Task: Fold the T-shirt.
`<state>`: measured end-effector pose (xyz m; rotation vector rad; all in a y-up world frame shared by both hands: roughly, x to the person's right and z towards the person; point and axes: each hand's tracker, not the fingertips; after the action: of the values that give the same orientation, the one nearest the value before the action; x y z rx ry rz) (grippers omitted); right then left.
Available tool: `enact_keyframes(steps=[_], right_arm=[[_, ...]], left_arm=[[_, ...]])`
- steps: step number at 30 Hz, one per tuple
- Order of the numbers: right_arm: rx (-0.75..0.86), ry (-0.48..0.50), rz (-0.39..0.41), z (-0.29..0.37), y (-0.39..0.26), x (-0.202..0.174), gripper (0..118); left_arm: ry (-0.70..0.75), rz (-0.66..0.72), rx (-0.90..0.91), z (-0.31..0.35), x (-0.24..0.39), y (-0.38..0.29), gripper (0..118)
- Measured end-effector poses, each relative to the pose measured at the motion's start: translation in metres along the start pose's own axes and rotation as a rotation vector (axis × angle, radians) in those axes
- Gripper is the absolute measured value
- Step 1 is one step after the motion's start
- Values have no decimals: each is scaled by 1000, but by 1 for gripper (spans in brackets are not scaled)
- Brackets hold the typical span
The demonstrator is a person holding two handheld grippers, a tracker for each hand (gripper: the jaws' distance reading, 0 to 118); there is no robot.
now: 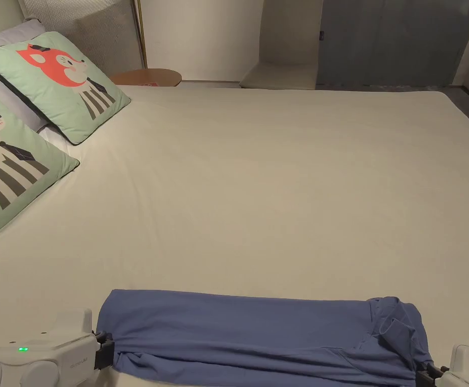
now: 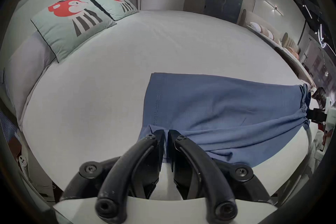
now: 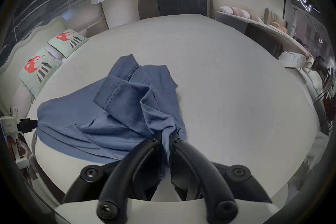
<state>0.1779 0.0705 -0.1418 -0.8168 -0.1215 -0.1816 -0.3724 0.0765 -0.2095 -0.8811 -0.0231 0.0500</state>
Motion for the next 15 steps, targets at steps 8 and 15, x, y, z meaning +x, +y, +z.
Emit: enact_keyframes(steps=[8, 15], right_arm=[[262, -39, 57, 49, 48, -38, 113], [576, 16, 125, 93, 101, -83, 112]], left_arm=[[-76, 42, 206, 35, 25, 36, 109], [-165, 12, 566, 92, 78, 88, 109]])
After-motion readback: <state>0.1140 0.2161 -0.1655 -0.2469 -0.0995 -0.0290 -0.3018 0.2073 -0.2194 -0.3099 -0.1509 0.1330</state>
